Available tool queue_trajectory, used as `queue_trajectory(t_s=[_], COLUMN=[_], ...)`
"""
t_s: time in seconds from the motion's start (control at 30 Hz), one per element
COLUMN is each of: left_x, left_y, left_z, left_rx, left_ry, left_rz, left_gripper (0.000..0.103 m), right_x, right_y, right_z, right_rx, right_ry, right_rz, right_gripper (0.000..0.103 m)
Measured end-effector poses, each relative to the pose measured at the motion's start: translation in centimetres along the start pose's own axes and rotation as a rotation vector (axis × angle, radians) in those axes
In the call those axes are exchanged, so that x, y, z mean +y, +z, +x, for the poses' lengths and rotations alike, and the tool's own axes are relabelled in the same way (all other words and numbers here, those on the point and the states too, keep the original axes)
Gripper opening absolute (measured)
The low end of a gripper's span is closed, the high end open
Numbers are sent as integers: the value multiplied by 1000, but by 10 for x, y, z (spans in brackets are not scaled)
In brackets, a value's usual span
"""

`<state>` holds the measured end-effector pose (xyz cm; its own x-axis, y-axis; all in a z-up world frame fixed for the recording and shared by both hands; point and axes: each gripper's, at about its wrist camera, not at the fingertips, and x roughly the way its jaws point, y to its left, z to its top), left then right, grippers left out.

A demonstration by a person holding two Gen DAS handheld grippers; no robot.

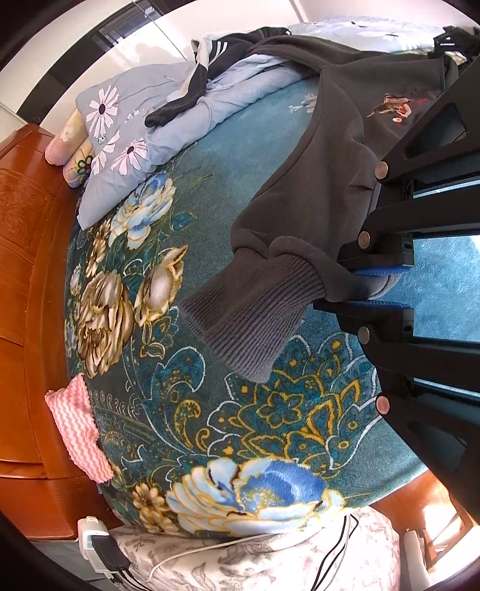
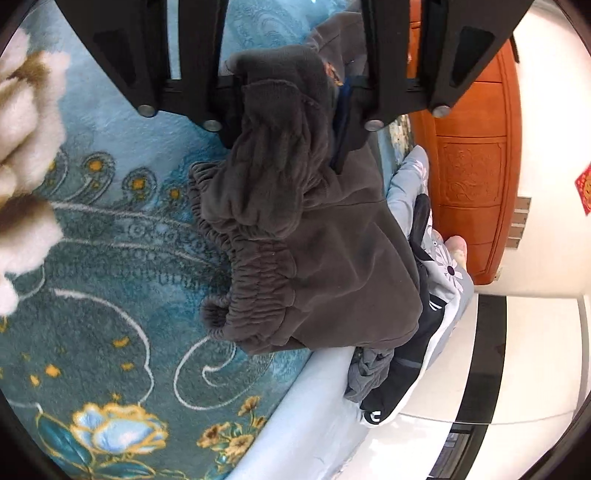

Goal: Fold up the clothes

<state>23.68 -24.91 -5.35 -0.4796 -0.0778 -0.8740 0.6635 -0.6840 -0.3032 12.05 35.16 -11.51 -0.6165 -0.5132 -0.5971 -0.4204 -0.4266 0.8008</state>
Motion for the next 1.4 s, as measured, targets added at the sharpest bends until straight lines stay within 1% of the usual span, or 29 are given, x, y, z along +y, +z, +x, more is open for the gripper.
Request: queue_trajectory(t_s=[0.03,0.13,0.17,0.23,0.33,0.4,0.47,0.53,0.6,0.67,0.7,0.8,0.97,1.03,1.2,1.3,1.4], left_x=[-2,-4,-4,-1,4,4,8,17,27,36,42,54,64,65,58,54,44], left_y=[1,7,10,17,23,21,16,9,-2,-19,-27,-54,-86,-93,-97,-97,-92], left_z=[-6,-32,-42,-64,-94,-115,-129,-137,-137,-132,-128,-116,-103,-97,-67,-62,-55], left_rx=[-10,-53,-69,-102,-137,-168,-182,-169,-140,-97,-73,-13,42,51,105,117,127], left_ry=[-9,-38,-52,-84,-152,-162,-169,-187,-186,-186,-188,-189,-161,-139,-56,-42,-18], left_rz=[3,4,2,-4,1,31,53,57,68,74,72,66,72,71,109,122,157], left_gripper=[11,10,10,10,10,10,10,10,10,10,10,10,10,10,10,10,10], right_x=[8,33,45,71,108,130,147,151,142,121,106,64,25,16,-25,-46,-67], right_y=[-1,-3,-4,-5,-14,-27,-42,-56,-65,-70,-72,-79,-86,-90,-92,-95,-99], right_z=[-5,-20,-30,-55,-101,-132,-157,-181,-198,-208,-212,-231,-260,-272,-270,-265,-260], right_rx=[-3,-17,-35,-80,-136,-155,-163,-179,-187,-170,-160,-169,-152,-151,-115,-103,-92], right_ry=[1,10,29,75,178,232,266,278,275,243,230,212,169,142,66,43,20], right_rz=[-23,-94,-127,-197,-311,-395,-458,-505,-516,-490,-463,-380,-341,-365,-319,-284,-252], right_gripper=[27,20,18,16,15,14,13,13,13,13,13,13,12,12,12,12,12])
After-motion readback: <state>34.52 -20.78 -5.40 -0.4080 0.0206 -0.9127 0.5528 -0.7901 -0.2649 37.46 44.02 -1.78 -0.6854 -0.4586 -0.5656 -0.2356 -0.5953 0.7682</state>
